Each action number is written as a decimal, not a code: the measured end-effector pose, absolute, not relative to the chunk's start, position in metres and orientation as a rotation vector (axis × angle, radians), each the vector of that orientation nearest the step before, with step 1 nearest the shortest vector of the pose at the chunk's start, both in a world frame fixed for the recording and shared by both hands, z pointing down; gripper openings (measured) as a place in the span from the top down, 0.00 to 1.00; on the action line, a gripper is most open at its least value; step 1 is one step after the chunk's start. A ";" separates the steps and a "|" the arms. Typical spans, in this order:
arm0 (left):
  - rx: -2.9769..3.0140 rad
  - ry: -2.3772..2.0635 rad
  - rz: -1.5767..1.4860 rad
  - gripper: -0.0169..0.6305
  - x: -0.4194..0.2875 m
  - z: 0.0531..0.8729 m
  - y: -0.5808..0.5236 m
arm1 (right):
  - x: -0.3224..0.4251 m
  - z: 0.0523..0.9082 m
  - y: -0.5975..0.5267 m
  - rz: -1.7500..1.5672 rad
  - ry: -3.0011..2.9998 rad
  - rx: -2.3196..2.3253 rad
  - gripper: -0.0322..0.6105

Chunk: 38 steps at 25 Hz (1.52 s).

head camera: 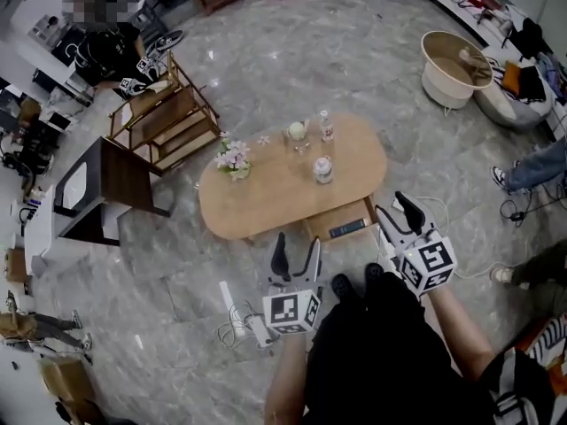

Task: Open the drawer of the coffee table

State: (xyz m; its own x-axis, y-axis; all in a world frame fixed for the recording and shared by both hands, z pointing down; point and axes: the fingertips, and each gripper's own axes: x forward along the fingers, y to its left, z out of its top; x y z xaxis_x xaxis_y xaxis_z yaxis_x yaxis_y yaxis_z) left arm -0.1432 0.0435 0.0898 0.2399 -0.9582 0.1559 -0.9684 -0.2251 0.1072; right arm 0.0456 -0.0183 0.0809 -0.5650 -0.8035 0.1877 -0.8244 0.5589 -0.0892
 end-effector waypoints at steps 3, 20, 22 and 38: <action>2.377 -1.837 0.035 0.50 -0.137 0.061 0.050 | 0.053 0.054 -0.010 0.188 -2.695 1.412 0.62; 2.370 -1.924 -0.038 0.85 -0.065 0.022 0.108 | 0.113 0.021 0.055 0.059 -2.768 1.297 0.68; 2.349 -1.946 -0.047 0.89 -0.050 0.019 0.121 | 0.124 0.017 0.066 0.056 -2.783 1.265 0.71; 2.164 -2.084 -0.002 0.95 0.049 0.028 0.240 | 0.210 0.021 0.161 0.058 -2.895 0.956 0.93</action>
State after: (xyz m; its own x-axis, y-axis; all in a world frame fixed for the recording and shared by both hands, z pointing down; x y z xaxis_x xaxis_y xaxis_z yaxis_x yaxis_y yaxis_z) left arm 0.0489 0.2399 0.0279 0.0422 -0.9947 0.0941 -0.9945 -0.0328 0.0993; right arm 0.2099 0.1614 0.0209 -0.7997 -0.5922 0.0991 -0.5957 0.8032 -0.0074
